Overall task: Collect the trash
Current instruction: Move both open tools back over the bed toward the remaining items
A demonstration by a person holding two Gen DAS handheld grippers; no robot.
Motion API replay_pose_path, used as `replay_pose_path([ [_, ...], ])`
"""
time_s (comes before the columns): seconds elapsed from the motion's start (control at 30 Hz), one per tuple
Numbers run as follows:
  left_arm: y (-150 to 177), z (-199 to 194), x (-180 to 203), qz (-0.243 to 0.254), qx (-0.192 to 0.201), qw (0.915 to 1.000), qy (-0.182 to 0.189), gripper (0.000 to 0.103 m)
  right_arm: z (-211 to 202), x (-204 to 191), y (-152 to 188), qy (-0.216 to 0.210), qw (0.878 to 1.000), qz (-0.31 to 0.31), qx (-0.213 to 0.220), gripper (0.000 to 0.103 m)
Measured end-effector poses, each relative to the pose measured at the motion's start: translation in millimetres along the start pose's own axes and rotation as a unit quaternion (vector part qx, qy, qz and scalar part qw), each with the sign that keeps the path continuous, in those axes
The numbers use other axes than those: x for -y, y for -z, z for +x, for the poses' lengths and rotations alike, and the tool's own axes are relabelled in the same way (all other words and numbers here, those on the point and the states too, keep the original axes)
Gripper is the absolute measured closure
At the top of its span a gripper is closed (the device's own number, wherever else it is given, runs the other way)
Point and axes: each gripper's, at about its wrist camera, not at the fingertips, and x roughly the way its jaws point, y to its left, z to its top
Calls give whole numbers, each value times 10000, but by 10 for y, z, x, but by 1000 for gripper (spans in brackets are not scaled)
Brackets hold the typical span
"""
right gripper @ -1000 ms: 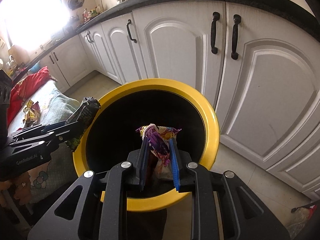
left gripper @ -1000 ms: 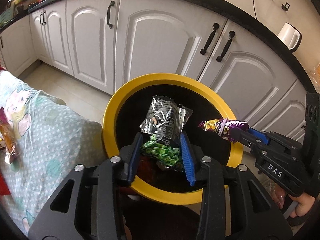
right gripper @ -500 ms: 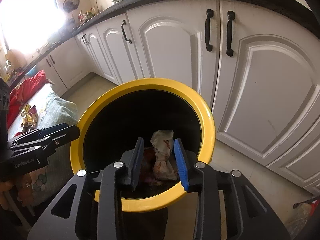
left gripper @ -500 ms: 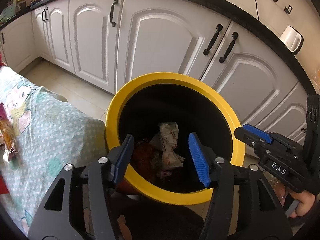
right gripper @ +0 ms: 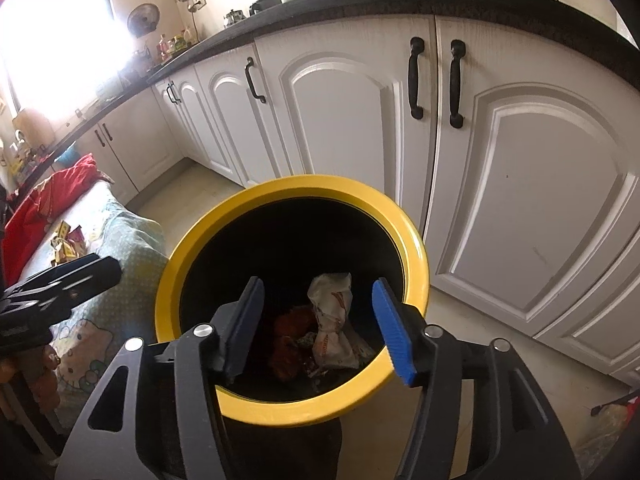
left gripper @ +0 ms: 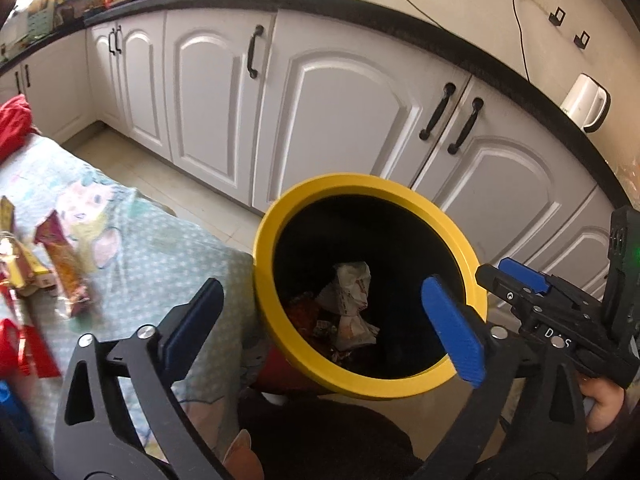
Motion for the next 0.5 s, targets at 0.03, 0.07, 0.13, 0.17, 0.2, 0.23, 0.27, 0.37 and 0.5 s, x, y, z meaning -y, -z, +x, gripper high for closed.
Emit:
replay_pose_path([
  [0.03,6,-29,-12,-3,29,10000,-15,11,-14,-11,-3,-3,10000,-3,17,44],
  [0.07,11,-65,-25,-11,61,10000,-32,11,-27,-25,-8,-1,10000,-9,30,43],
  [0.13,17,-107,-55,-34,106,9999,-51,11,-54,-50,-18,-13,10000,-16,69,41],
  [0.17,23,-136,-71,-52,130,9999,-65,11,-67,-54,-24,-18,10000,-14,84,39],
  [0.2,34,-161,-86,-64,150,9998,-71,11,-86,-66,-28,-20,9999,-10,114,37],
  [0.23,33,-193,-95,-82,183,9998,-82,11,-106,-79,-34,-31,9999,-10,147,36],
  [0.27,33,-225,-109,-96,211,9997,-94,11,-120,-87,-43,-36,9999,-14,167,35],
  [0.37,46,-318,-150,-129,290,9994,-131,11,-166,-125,-57,-52,9997,-39,229,34],
  [0.5,69,-451,-225,-199,392,9989,-171,11,-230,-181,-80,-87,9994,-74,335,33],
])
